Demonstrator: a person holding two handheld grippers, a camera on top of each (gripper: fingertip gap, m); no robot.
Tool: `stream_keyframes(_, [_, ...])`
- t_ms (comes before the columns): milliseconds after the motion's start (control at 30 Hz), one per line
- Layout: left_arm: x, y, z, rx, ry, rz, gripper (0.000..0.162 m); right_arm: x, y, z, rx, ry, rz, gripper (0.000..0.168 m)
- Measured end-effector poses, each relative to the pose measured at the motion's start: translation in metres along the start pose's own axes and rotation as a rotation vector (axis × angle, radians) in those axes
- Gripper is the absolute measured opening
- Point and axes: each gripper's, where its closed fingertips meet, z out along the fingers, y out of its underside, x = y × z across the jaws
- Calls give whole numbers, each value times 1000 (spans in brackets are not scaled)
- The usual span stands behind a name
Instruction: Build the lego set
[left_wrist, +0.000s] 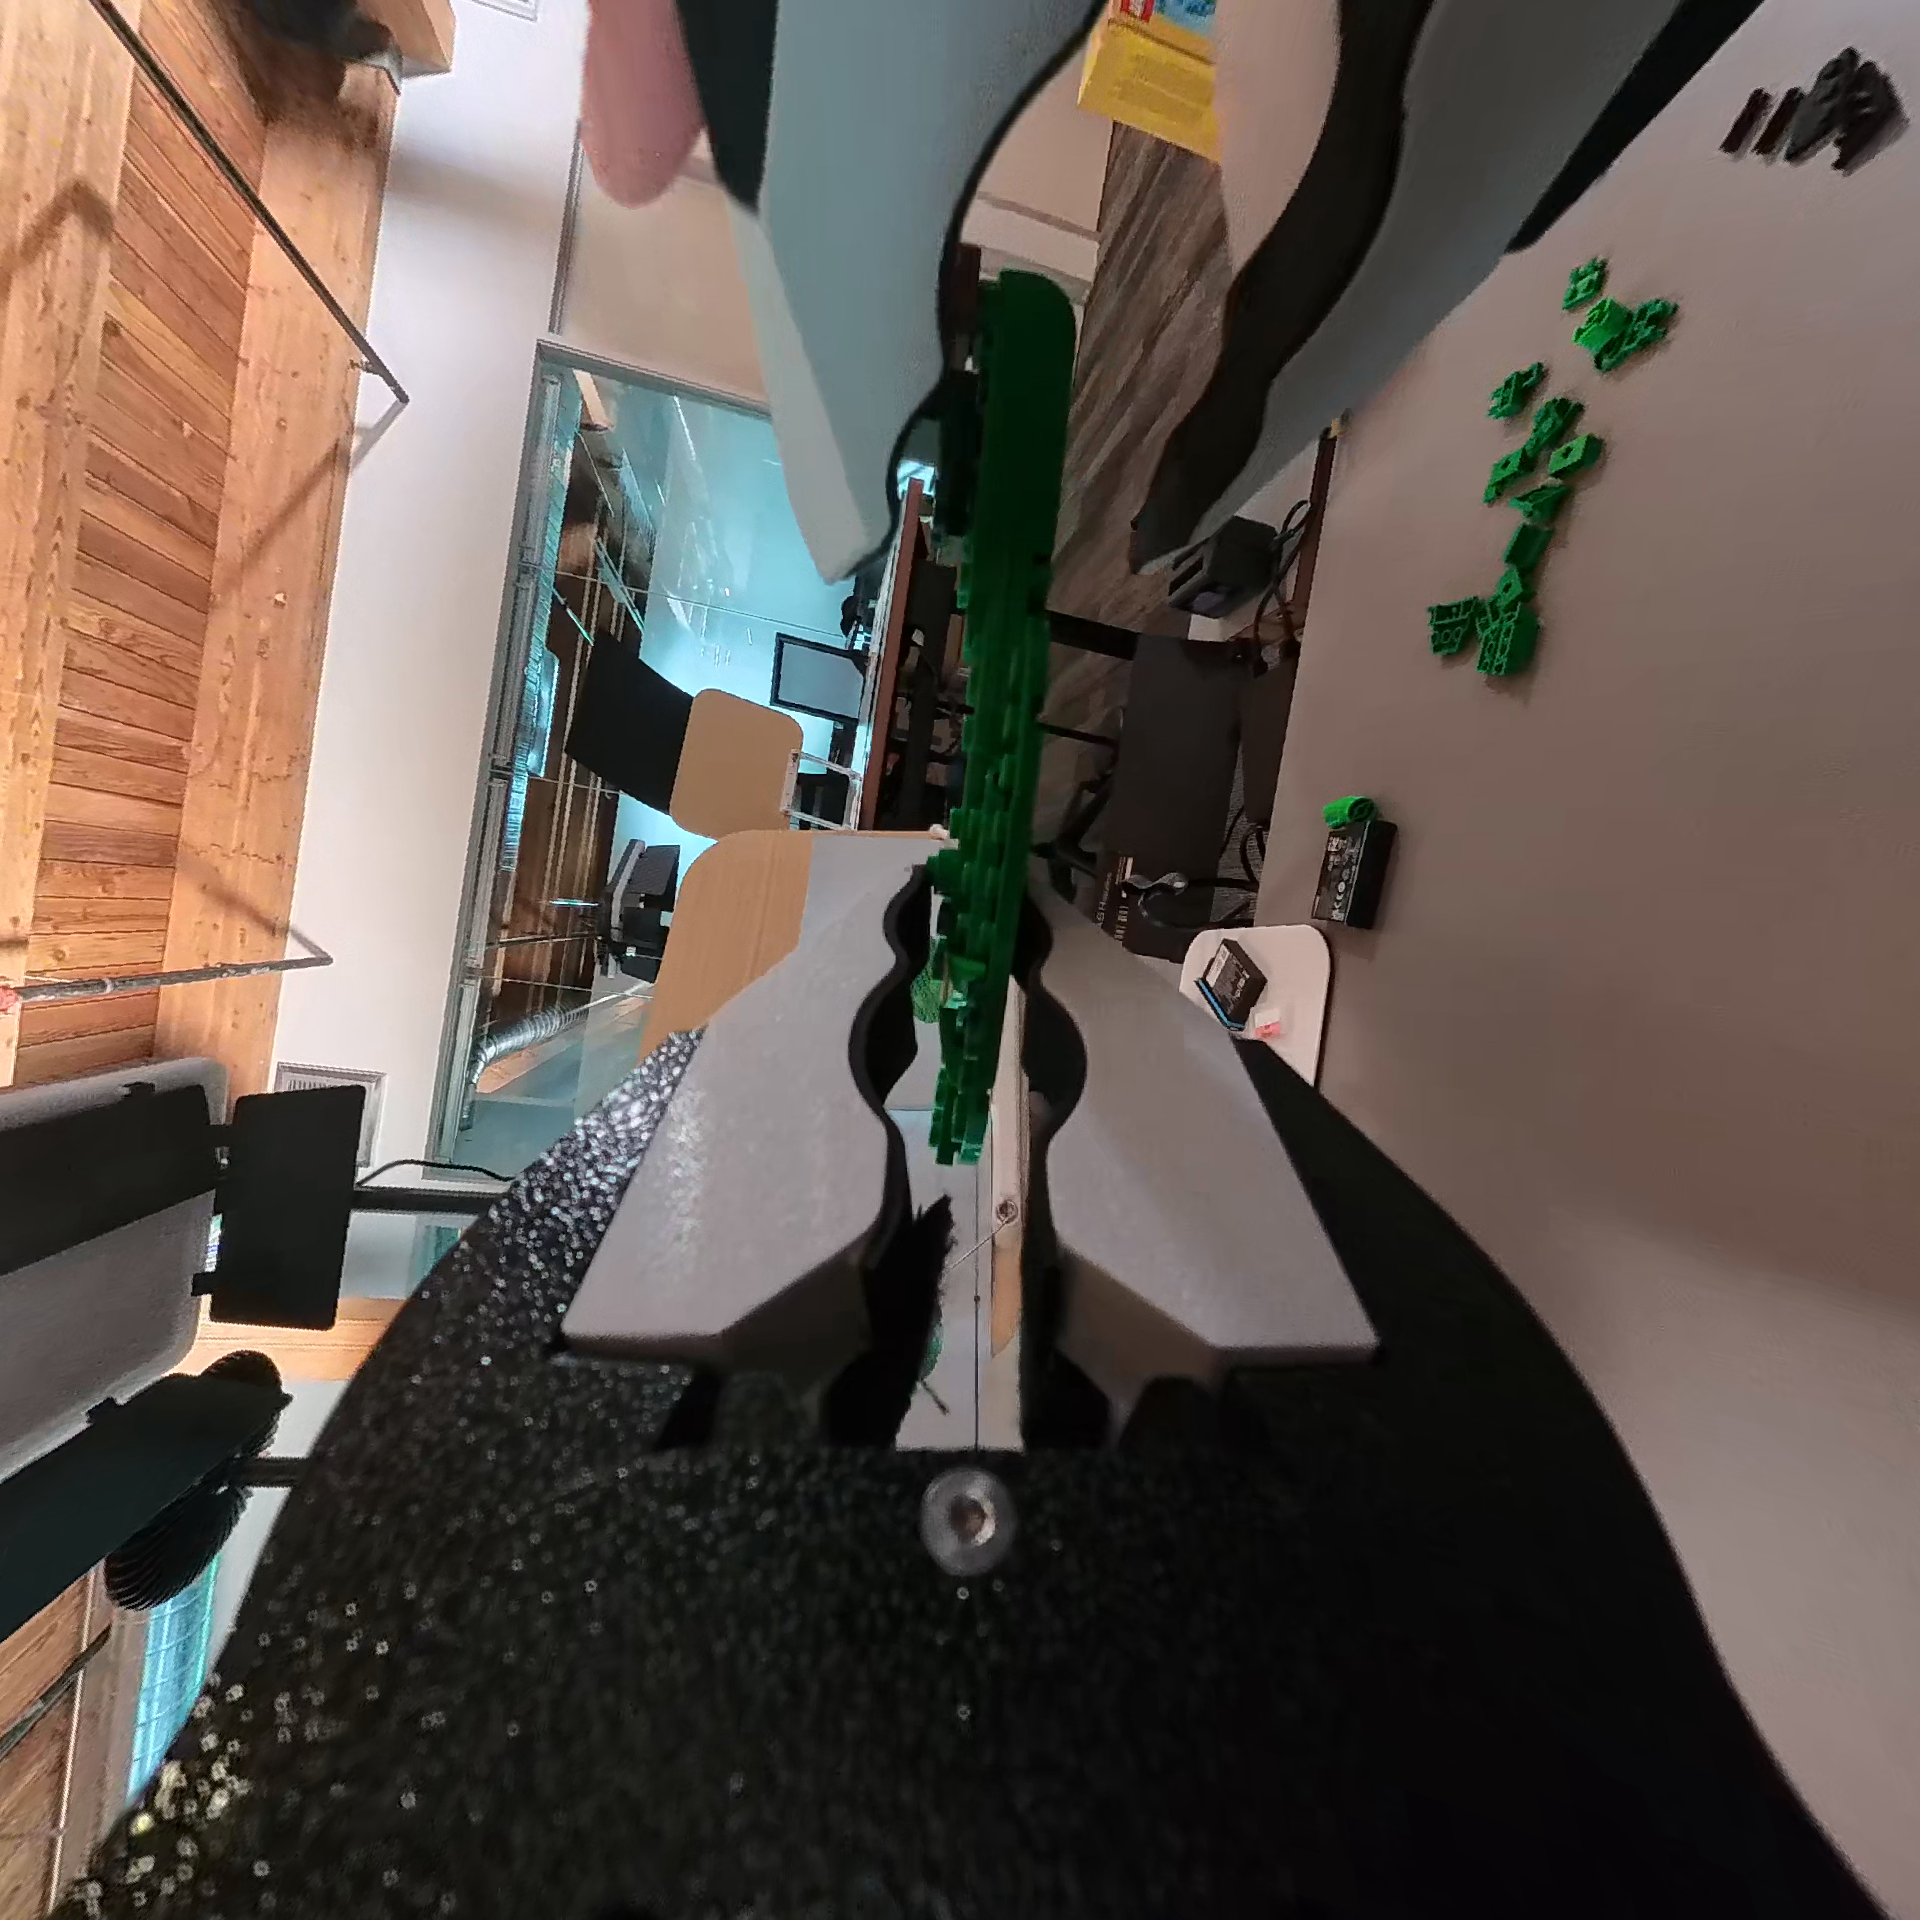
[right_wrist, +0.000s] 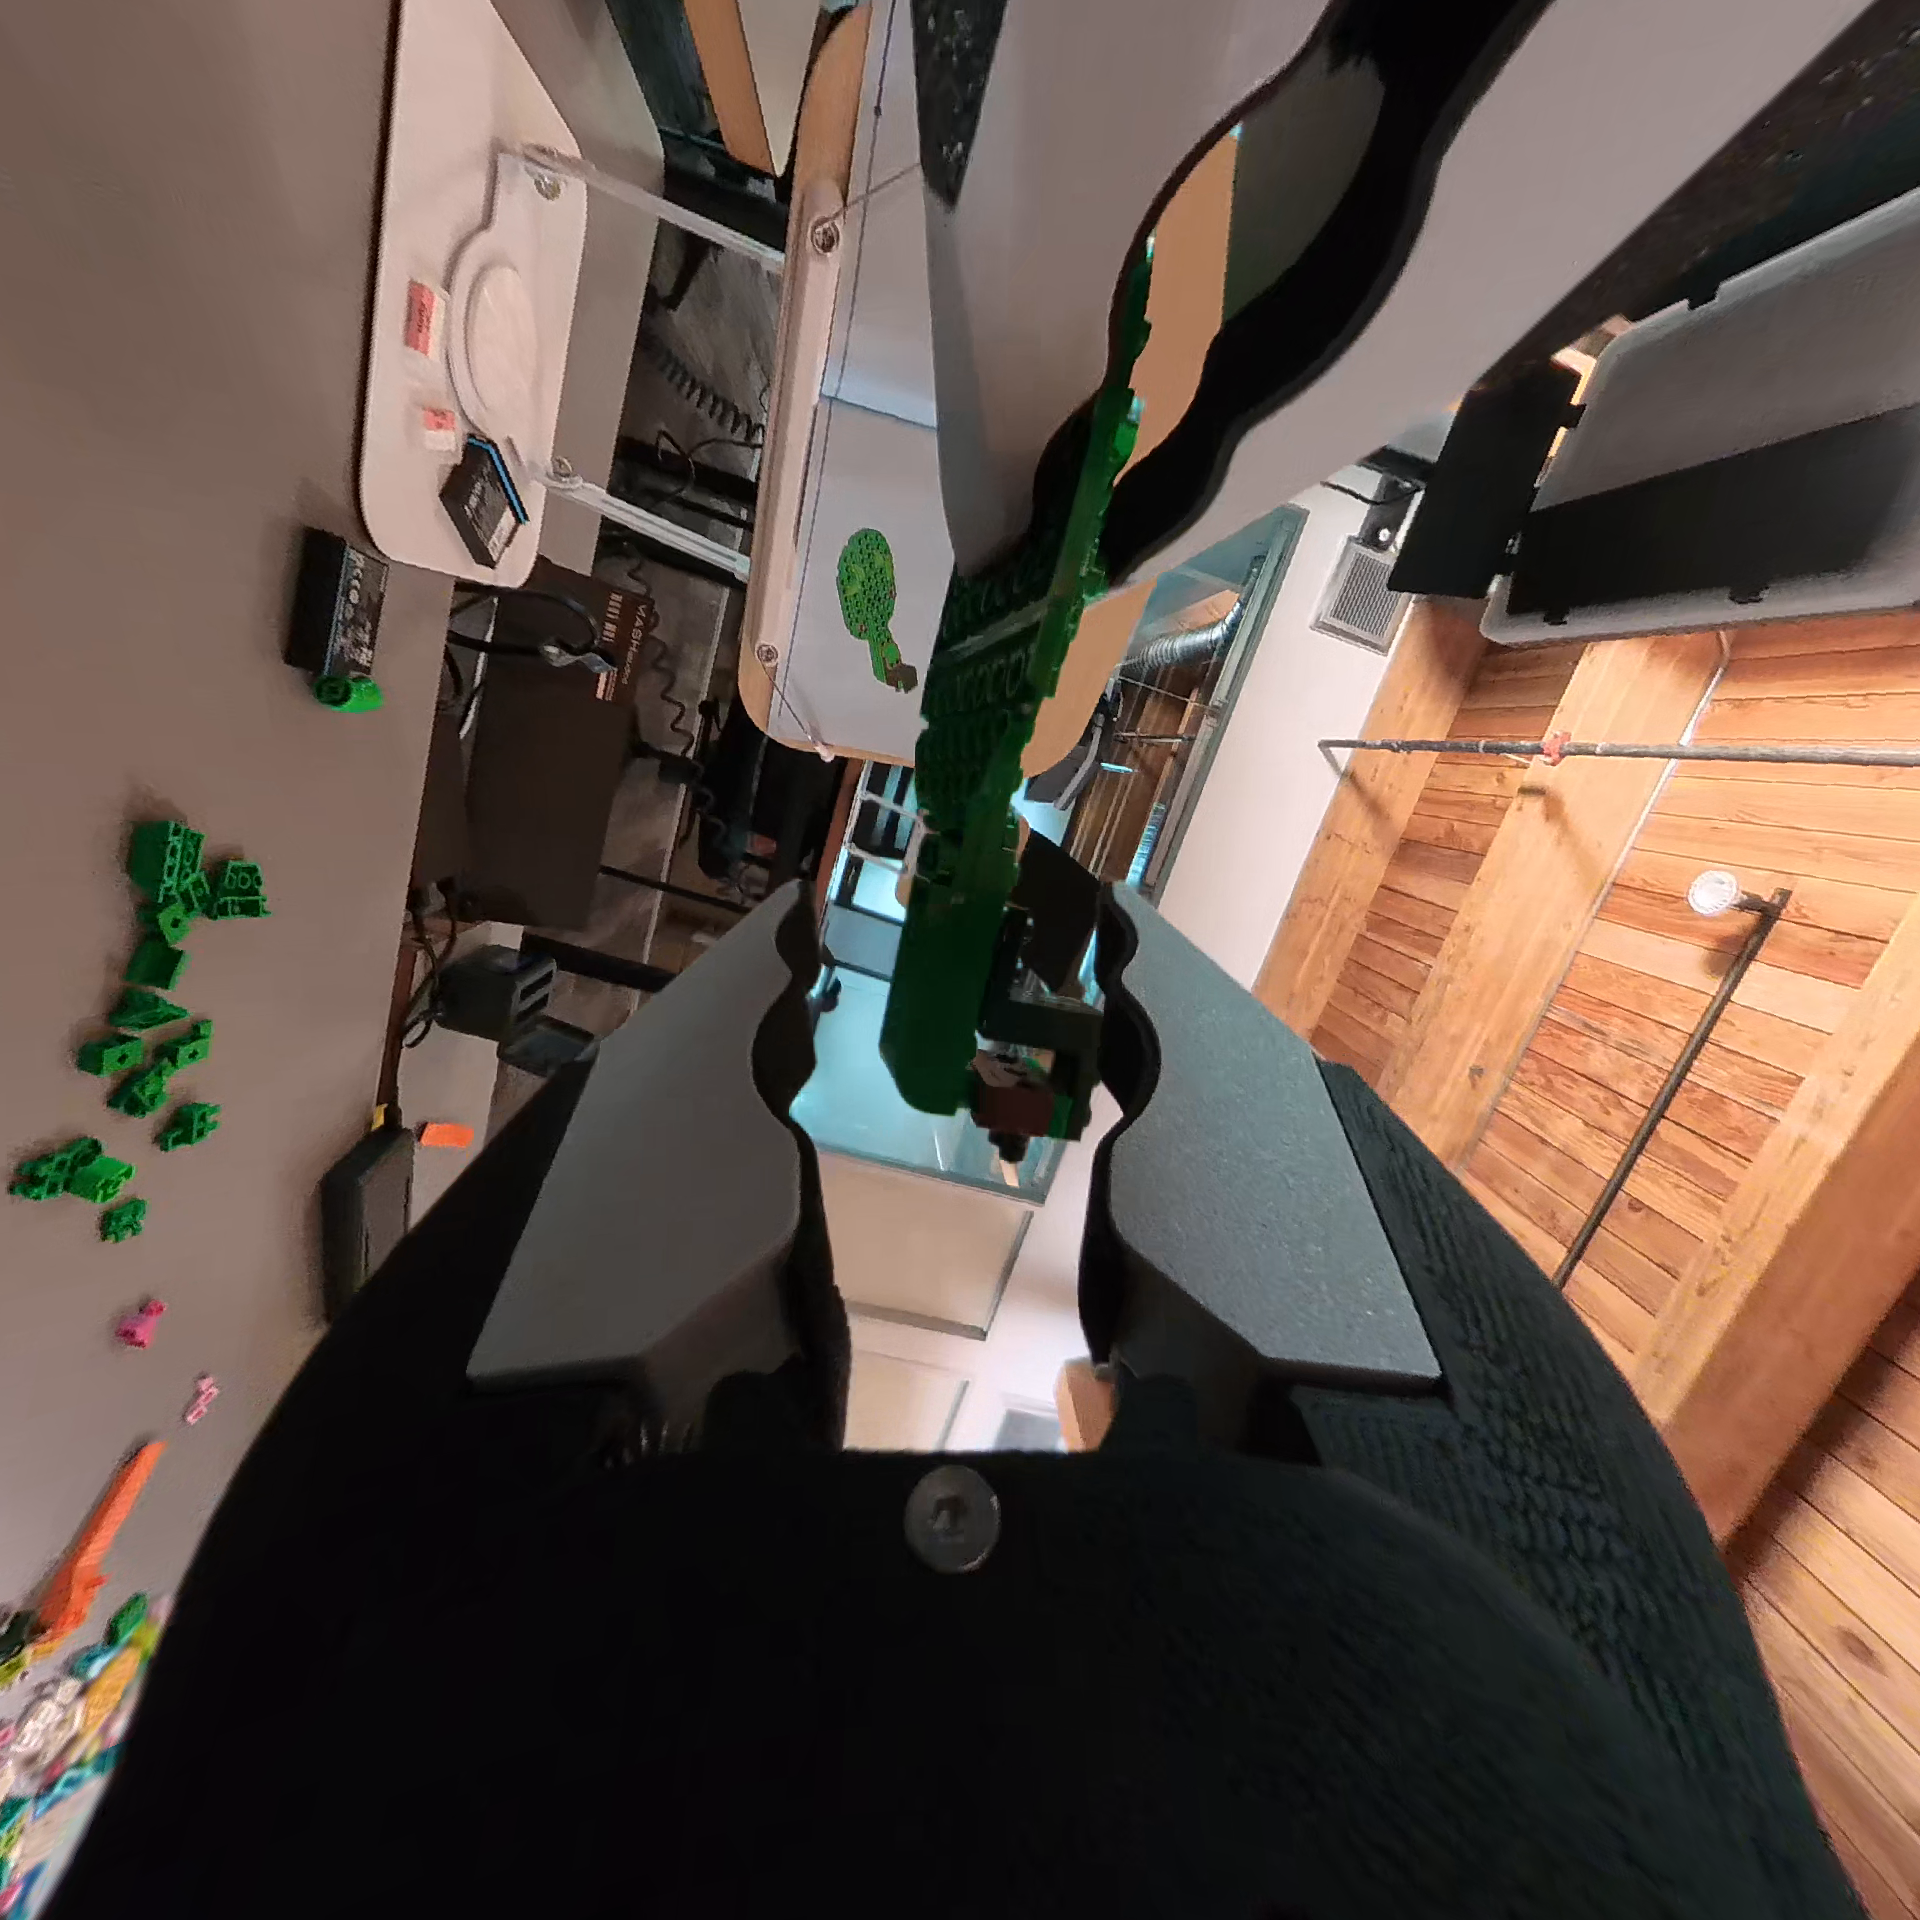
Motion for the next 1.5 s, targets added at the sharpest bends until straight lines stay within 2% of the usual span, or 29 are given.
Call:
stream_keyframes(267, [-3,0,-4,-8,-14,-5,12,5,8,1,-32,11,32,24])
stream_keyframes(733, [-5,-5,-2,-6,-26,-10,11,5,8,0,-30,-7,84,23])
stream_keyframes(1133, [-10,-7,-1,-24,-49,-42,12,14,13,0,-76,84,48,22])
stream_keyframes(1500, [-10,-11,-2,-13,-65,-6,12,13,15,-2,-32,33,55,19])
